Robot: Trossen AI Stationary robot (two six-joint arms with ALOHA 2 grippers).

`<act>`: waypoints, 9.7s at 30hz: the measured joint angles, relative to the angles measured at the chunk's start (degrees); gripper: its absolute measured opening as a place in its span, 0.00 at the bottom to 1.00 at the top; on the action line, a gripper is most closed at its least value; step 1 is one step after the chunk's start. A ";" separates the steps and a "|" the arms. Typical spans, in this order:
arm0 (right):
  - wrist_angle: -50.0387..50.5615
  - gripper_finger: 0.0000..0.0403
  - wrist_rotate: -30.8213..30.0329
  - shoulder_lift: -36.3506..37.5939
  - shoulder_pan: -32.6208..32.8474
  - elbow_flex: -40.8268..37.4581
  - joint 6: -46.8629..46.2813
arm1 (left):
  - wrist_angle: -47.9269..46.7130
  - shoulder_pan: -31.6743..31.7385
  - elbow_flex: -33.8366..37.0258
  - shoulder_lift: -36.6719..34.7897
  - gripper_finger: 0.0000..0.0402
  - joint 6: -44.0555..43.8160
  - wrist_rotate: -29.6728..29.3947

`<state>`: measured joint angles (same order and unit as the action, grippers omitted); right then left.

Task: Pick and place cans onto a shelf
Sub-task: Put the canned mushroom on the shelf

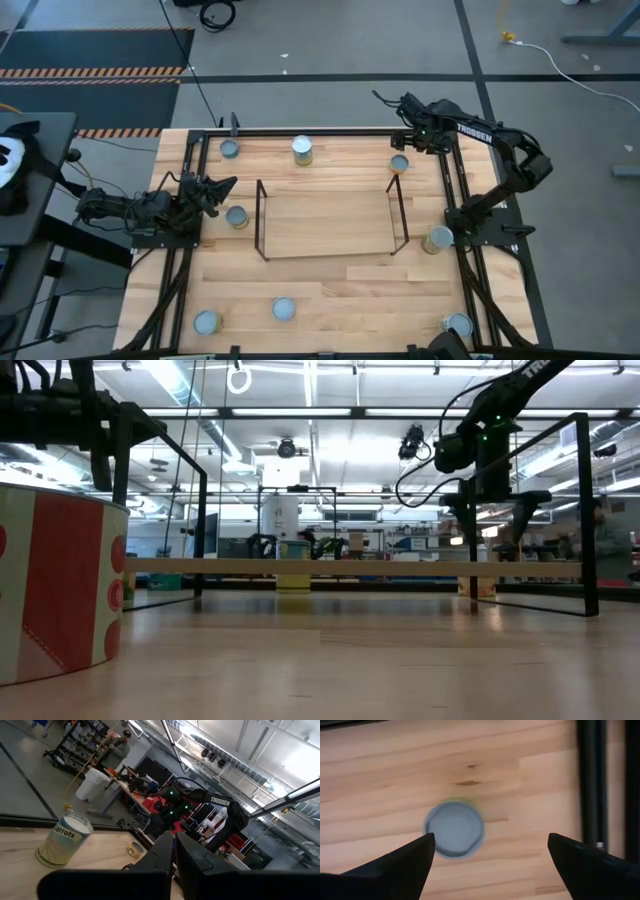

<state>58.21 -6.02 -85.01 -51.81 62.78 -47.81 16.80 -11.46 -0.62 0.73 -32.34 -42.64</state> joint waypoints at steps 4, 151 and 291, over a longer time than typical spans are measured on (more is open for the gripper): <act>-0.75 0.98 1.35 -0.25 0.02 0.00 -0.03 | -0.05 -0.02 -0.01 0.00 0.06 0.00 5.49; -27.92 0.36 -5.49 -4.04 15.59 19.62 4.67 | -5.97 0.04 -0.02 0.02 0.06 2.63 -0.19; -14.27 0.02 6.06 -23.50 60.75 22.53 40.97 | -7.24 0.00 -10.84 0.74 0.06 6.35 17.36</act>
<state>43.95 0.03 -108.52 8.94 85.31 -6.84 9.56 -11.46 -11.46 1.48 -25.99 -25.28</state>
